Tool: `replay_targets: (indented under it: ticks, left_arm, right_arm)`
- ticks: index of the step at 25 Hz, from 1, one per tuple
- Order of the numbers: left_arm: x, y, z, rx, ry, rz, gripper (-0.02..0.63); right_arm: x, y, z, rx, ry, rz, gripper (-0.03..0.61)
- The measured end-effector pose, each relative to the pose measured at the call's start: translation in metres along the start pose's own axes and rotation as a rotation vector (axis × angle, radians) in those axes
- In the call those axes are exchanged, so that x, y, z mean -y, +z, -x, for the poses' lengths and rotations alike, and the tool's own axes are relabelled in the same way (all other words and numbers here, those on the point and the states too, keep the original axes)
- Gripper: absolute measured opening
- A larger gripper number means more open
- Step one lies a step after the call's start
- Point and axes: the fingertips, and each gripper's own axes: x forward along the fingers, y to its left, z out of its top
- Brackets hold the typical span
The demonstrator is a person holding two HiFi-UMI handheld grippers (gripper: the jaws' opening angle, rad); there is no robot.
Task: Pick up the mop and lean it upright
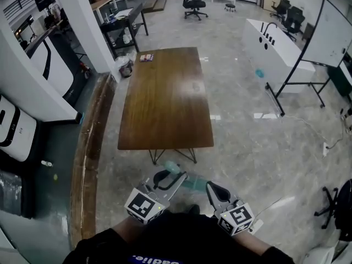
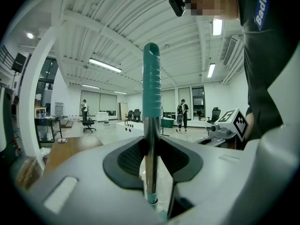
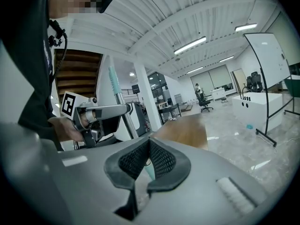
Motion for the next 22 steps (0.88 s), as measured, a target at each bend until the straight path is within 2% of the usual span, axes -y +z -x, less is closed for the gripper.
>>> replay_targets:
  ticks: [8,15,22]
  left_arm:
    - [-0.037,0.003,0.026,0.029,0.022,0.017,0.121]
    - [-0.104,-0.005,0.071,0.055,0.014,0.051,0.121]
    - [-0.172,-0.017,0.125,0.052,-0.045,0.026,0.121]
  right_arm:
    - [-0.026,0.007,-0.044,-0.065,0.029,0.018,0.005]
    - [-0.069,0.015,-0.121,-0.051,0.051,0.069,0.005]
    - [-0.132,0.031,-0.208,-0.079,0.056,0.12,0.005]
